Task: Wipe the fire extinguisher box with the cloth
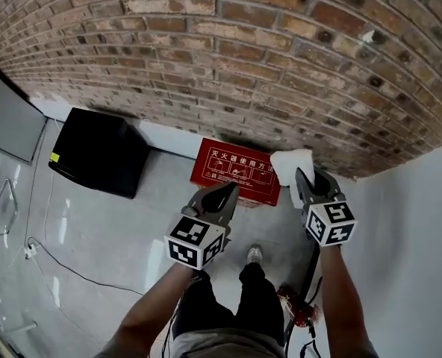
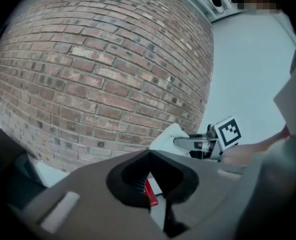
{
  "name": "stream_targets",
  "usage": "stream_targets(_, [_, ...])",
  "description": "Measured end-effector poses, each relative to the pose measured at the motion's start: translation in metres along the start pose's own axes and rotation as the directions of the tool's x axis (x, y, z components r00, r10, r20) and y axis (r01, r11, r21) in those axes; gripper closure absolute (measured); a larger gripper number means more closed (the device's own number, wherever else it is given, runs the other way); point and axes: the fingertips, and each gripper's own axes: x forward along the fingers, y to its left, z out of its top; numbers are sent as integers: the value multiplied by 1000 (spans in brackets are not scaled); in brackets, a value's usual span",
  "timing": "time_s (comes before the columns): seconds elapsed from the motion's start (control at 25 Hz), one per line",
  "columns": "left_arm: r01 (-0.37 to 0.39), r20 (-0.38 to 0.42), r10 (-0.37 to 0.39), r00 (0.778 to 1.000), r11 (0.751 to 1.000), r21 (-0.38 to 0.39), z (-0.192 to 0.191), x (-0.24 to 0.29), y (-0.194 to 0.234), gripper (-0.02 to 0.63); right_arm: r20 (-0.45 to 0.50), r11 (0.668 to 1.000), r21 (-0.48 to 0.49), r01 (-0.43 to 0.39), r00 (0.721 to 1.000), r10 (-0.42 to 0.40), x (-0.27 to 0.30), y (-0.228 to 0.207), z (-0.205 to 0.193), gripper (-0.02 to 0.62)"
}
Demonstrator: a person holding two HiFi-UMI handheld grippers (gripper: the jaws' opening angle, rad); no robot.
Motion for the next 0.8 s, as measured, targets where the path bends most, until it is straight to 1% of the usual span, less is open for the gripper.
stream_targets(0.12, [-60,12,60,998,998,-15,-28,42,4,606,-48,996,-92,-16,999,11,51,-43,-44,500])
stream_targets(0.28, [-98,-31,98,995,995,-11,-78,91,16,606,-51,984,-177,5,999,-15,110,-89,-93,500])
stream_targets(0.4, [-127,-58,125,990,992,-23,-115,113,30,606,-68,977,-212,-12,998,-3,153,-100,-134,500])
stream_targets(0.48, [-153,-73,150,986,988,-36,-138,124,42,606,-85,971,-235,-42,996,22,178,-95,-161,500])
stream_targets(0.56, [-173,-90,169,982,984,-41,-157,135,53,606,-109,958,-268,-102,991,75,194,-79,-185,503])
stream_targets(0.64, [-178,-107,172,979,983,-46,-175,142,58,606,-154,940,-286,-188,977,149,198,-57,-209,503])
stream_targets(0.8, [-175,-124,167,978,983,-60,-196,143,62,606,-237,905,-236,-353,925,298,184,-20,-240,505])
